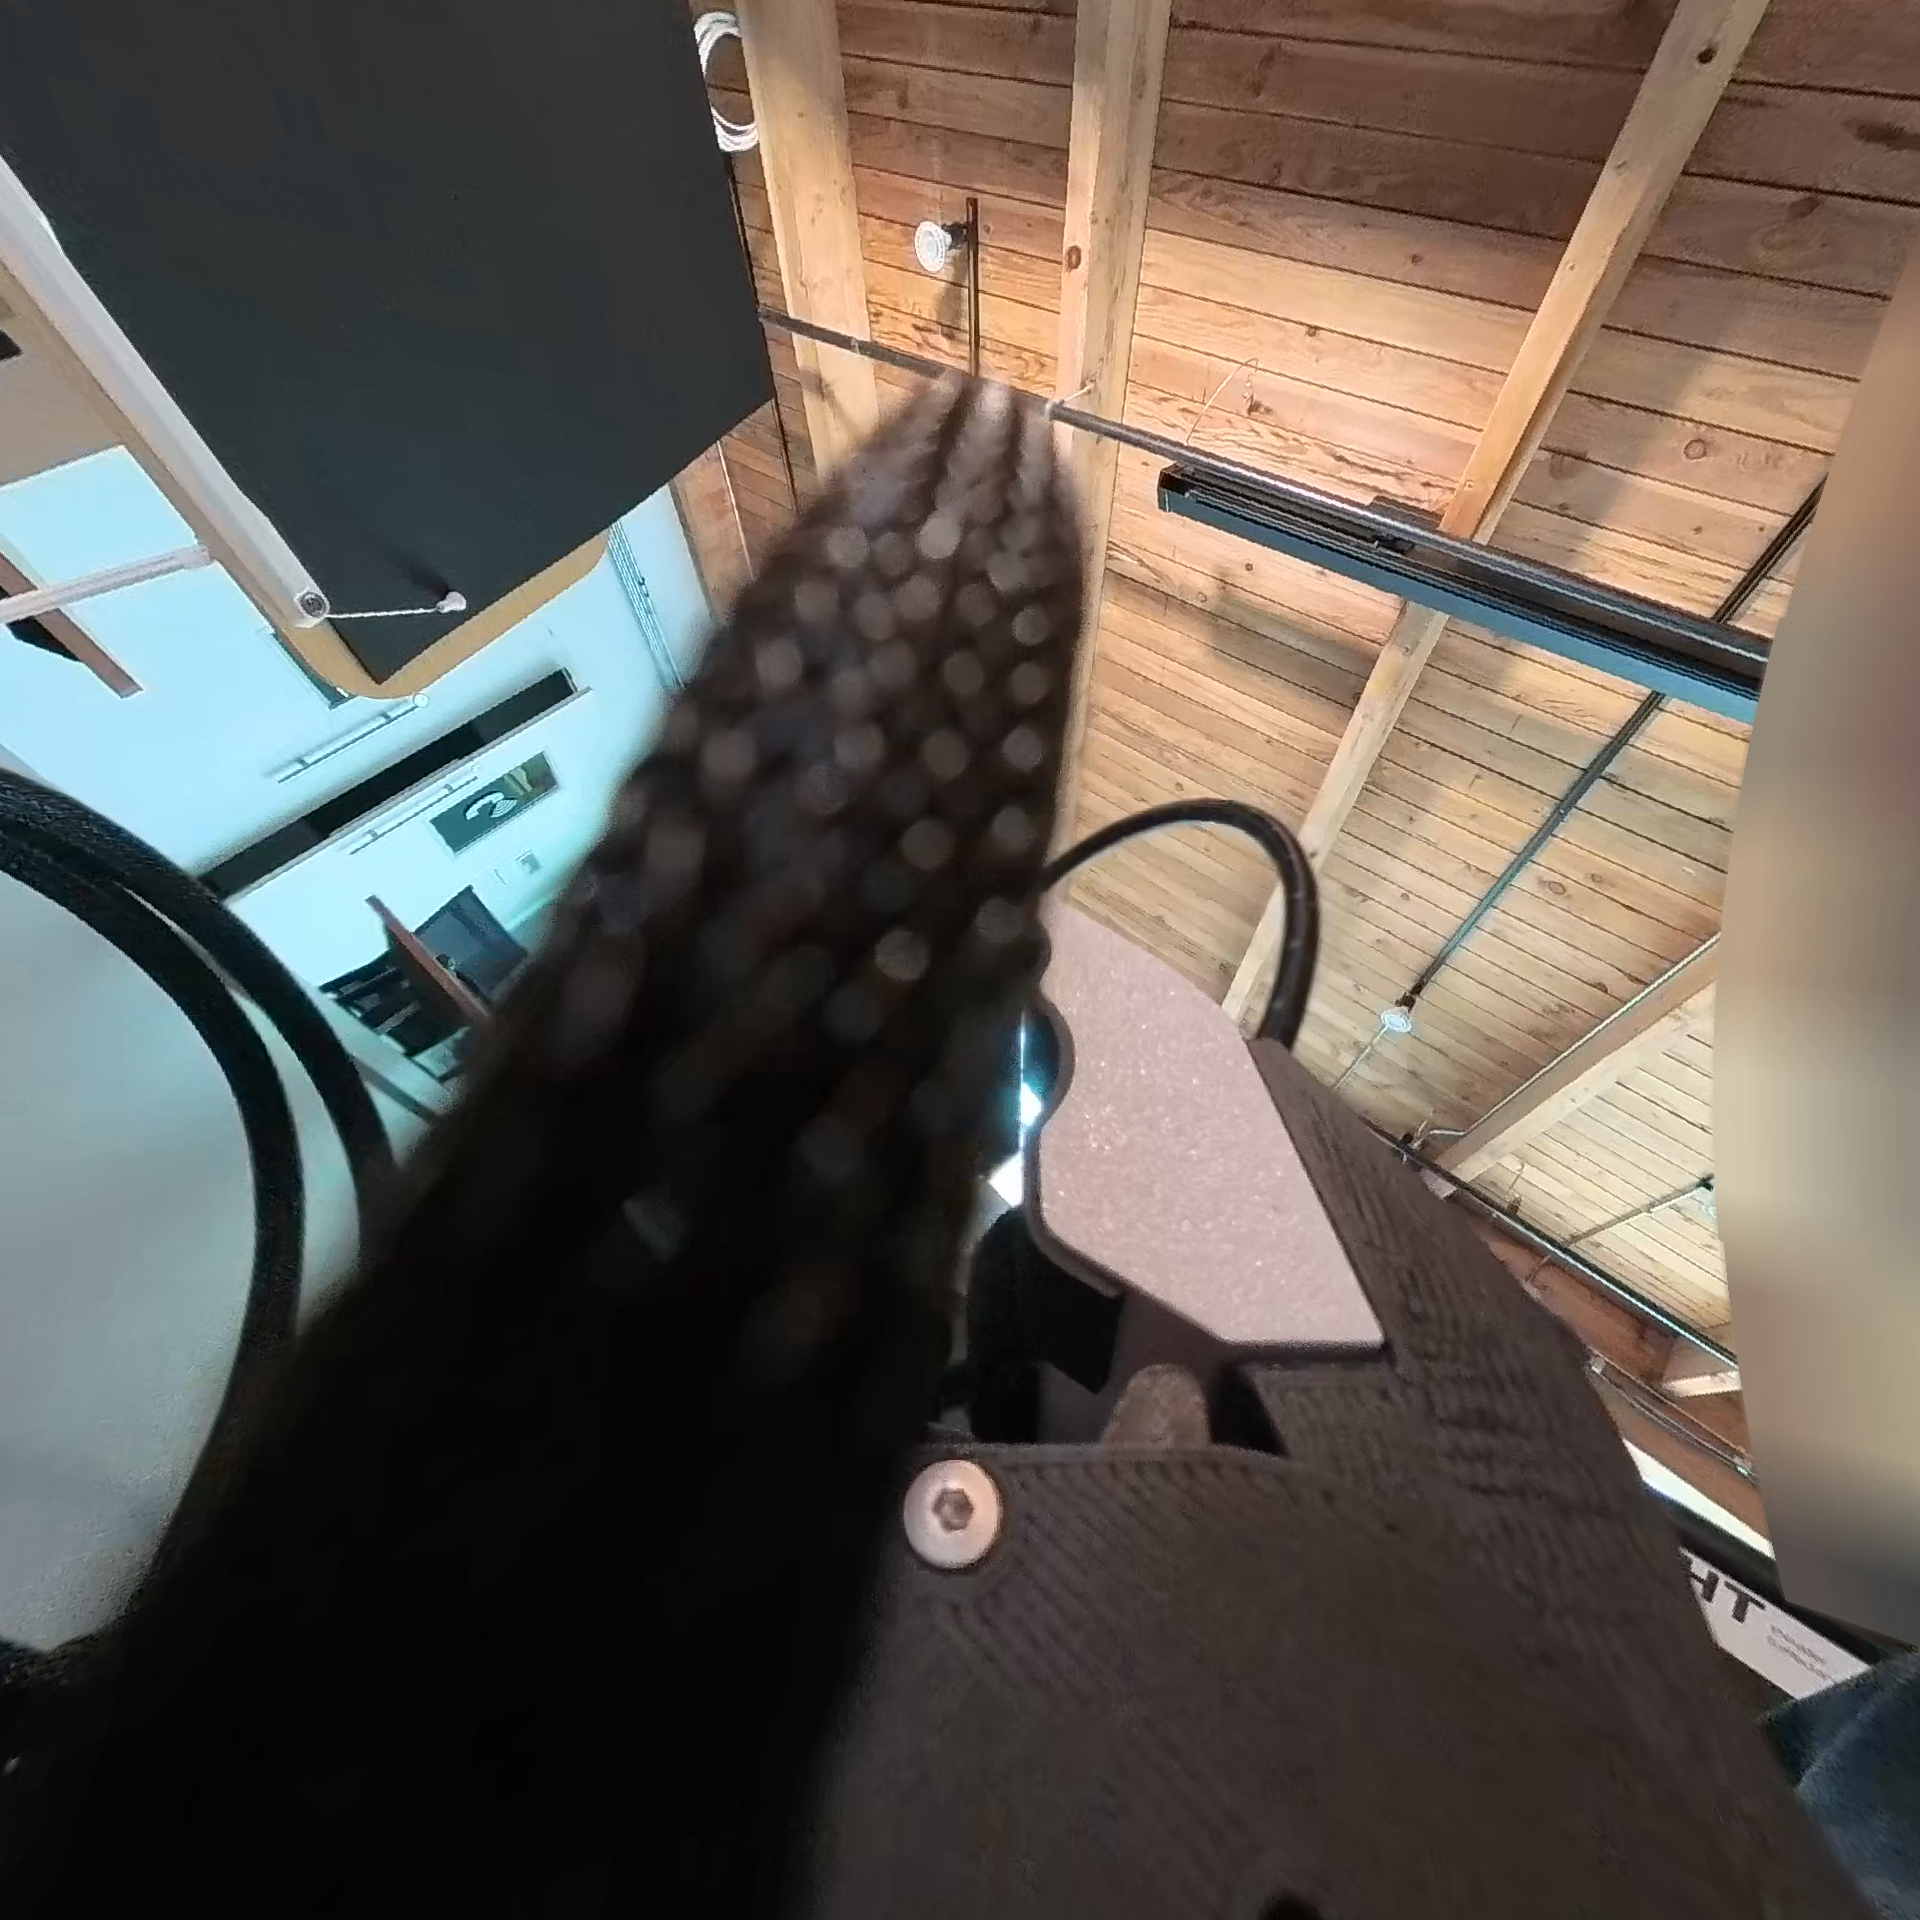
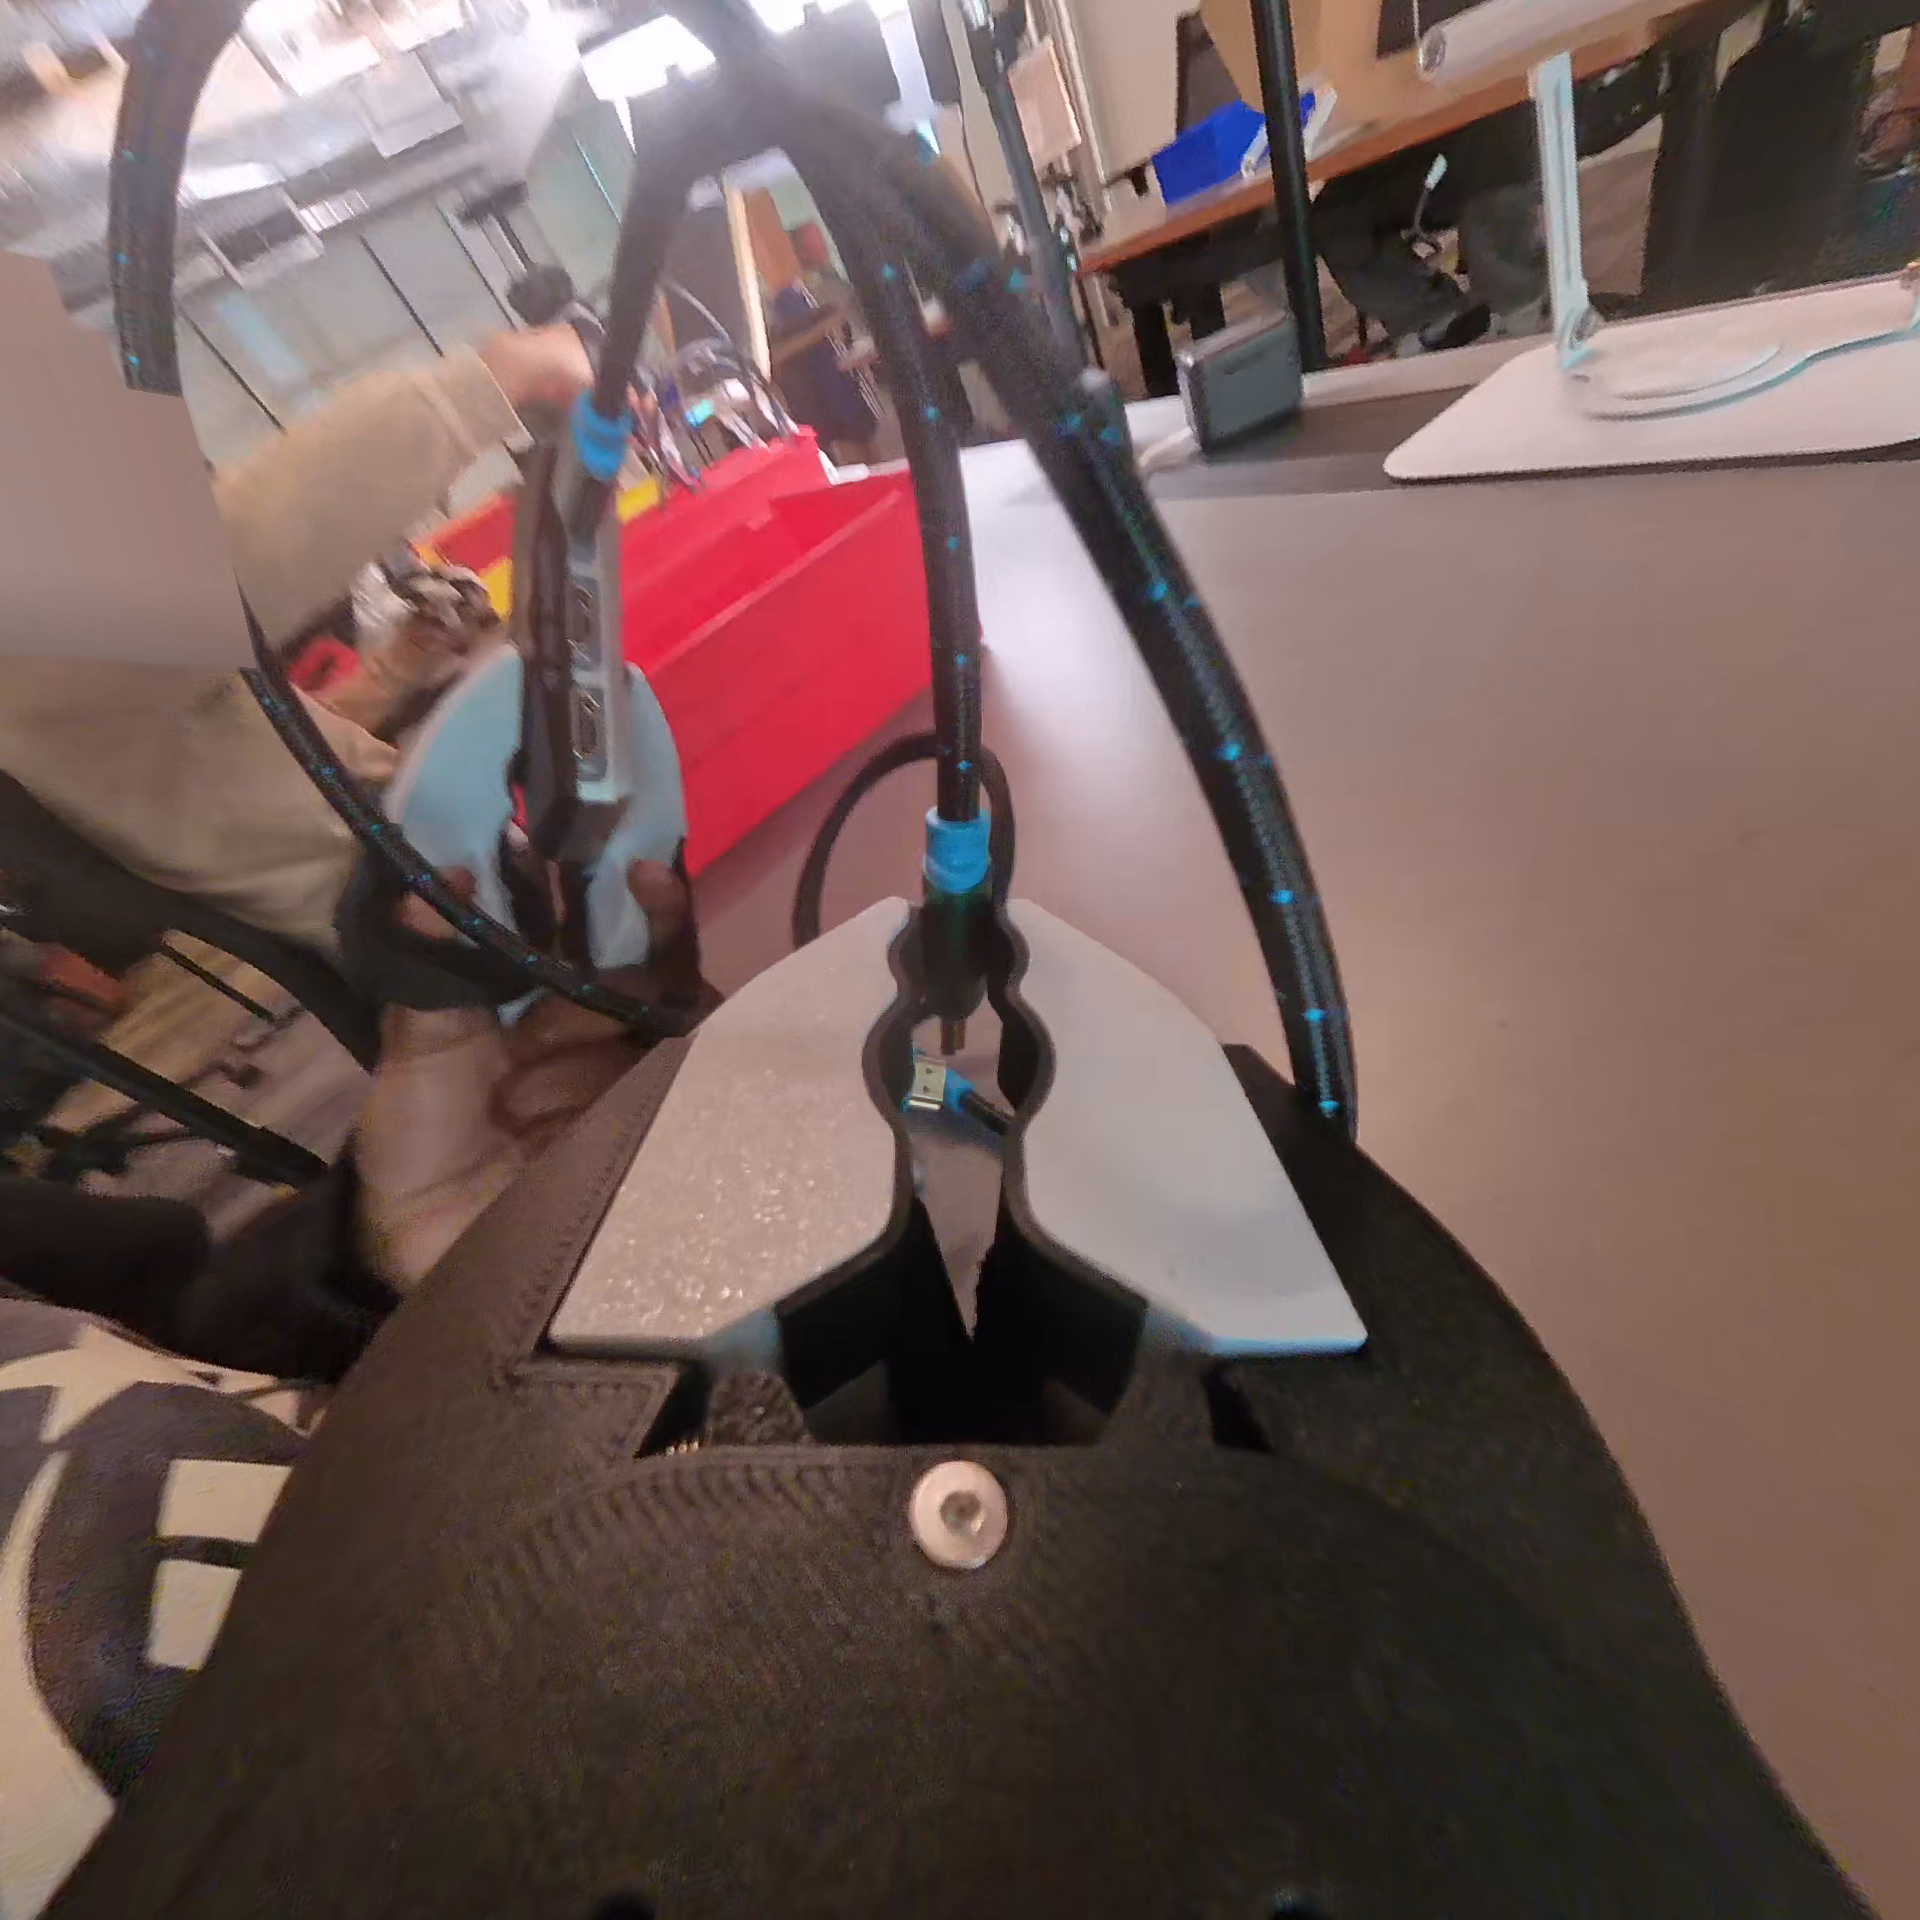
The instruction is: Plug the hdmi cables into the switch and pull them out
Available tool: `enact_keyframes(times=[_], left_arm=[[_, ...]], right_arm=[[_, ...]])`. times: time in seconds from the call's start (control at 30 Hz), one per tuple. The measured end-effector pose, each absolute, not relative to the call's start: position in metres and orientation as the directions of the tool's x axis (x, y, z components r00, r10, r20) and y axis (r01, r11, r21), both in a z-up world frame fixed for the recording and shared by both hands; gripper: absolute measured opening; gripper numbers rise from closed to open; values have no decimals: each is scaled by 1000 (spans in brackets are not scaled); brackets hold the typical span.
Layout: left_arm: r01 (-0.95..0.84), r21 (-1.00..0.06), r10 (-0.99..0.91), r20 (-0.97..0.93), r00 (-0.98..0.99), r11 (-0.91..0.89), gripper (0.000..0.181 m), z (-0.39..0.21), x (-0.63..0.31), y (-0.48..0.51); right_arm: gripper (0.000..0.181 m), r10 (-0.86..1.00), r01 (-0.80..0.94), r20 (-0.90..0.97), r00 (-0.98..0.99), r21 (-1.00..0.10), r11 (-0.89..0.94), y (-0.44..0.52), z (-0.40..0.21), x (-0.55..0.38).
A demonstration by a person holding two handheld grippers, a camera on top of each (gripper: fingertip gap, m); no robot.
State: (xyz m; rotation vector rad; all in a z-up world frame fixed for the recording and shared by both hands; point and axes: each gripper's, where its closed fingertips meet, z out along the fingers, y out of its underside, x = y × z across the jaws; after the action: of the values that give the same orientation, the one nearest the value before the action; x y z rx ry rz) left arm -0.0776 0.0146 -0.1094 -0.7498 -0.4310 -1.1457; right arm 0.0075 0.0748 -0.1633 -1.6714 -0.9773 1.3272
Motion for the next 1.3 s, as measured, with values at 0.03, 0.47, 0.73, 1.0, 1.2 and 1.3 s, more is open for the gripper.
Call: enact_keyframes(times=[0.03,0.47,0.73,1.0,1.2,1.3], left_arm=[[926,-312,-657,656,371,211,20,-109,-77,14],[925,-317,-673,641,371,208,20,-107,-75,12],[920,-336,-670,638,380,202,20,-107,-71,13],[917,-350,-669,636,384,193,19,-108,-68,14],[922,-351,-671,645,366,166,20,-109,-66,16],[923,-354,-674,647,356,148,20,-110,-63,16]], right_arm=[[11,916,131,-359,178,-914,-384,75,-168,7],[34,963,417,-247,110,-868,-271,61,-196,18],[42,901,311,383,-203,-848,430,17,-94,52],[52,126,212,951,-282,-66,975,45,-55,-5],[54,-182,67,901,-393,225,972,59,-60,-24],[56,-328,-41,828,-454,348,936,52,-85,-32]])
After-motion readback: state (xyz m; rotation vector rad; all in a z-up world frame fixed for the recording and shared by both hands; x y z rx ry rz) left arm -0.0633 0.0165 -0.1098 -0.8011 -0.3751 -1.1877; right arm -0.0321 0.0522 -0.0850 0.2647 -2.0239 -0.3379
